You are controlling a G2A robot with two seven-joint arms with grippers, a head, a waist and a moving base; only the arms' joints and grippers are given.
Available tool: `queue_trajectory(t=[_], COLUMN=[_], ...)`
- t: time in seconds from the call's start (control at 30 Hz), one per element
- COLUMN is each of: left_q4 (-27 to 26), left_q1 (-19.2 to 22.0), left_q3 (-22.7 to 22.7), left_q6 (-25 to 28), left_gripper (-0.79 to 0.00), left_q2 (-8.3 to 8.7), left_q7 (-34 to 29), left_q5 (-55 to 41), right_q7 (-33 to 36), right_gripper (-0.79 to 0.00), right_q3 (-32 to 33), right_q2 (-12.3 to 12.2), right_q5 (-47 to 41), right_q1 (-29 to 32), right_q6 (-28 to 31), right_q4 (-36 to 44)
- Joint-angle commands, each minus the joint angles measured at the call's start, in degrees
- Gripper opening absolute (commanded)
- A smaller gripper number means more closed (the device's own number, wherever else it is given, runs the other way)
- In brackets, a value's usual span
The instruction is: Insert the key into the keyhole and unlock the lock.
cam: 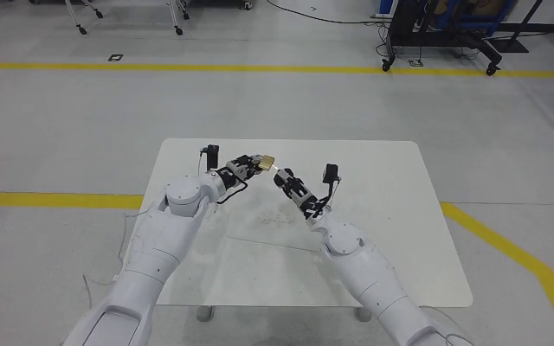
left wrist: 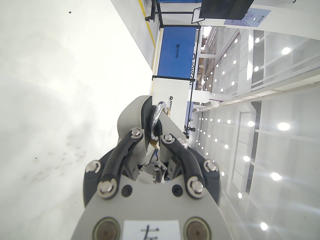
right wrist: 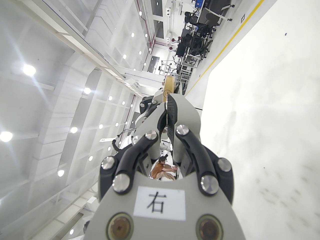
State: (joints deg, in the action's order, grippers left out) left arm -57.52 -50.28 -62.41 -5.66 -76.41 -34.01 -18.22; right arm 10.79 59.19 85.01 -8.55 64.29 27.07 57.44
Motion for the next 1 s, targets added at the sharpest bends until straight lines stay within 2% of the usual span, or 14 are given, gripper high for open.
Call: queue_trajectory(t=[0.0, 0.83, 0.87, 0.9, 0.97], left_q4=[-0.41, -1.23, -1.22, -1.17, -1.1], left_q1=[-0.22, -0.46, -0.45, -0.44, -0.4], left_q3=[0.11, 0.08, 0.05, 0.06, 0.01], left_q6=[-0.07, -0.36, -0.29, -0.32, -0.36], left_gripper=[-0.785, -0.785, -0.785, -0.785, -0.785], left_q2=[-0.03, -0.03, -0.02, -0.02, -0.02], left_q7=[0.03, -2.23, -2.31, -2.44, -2.53], left_q5=[0.19, 1.55, 1.59, 1.65, 1.66], right_q7=[0.11, 1.75, 1.87, 2.01, 2.19], right_gripper=[-0.785, -0.785, -0.462, 0.0, 0.0], right_q3=[-0.18, 0.6, 0.69, 0.81, 1.19], right_q2=[0.11, 0.11, 0.09, 0.06, -0.02], right_q5=[0.24, 3.6, 3.64, 3.67, 3.53], right_q1=[-0.2, 0.61, 0.67, 0.72, 0.92], right_q6=[-0.36, -0.41, -0.25, -0.08, 0.62], right_q4=[-0.18, 1.41, 1.45, 1.5, 1.73])
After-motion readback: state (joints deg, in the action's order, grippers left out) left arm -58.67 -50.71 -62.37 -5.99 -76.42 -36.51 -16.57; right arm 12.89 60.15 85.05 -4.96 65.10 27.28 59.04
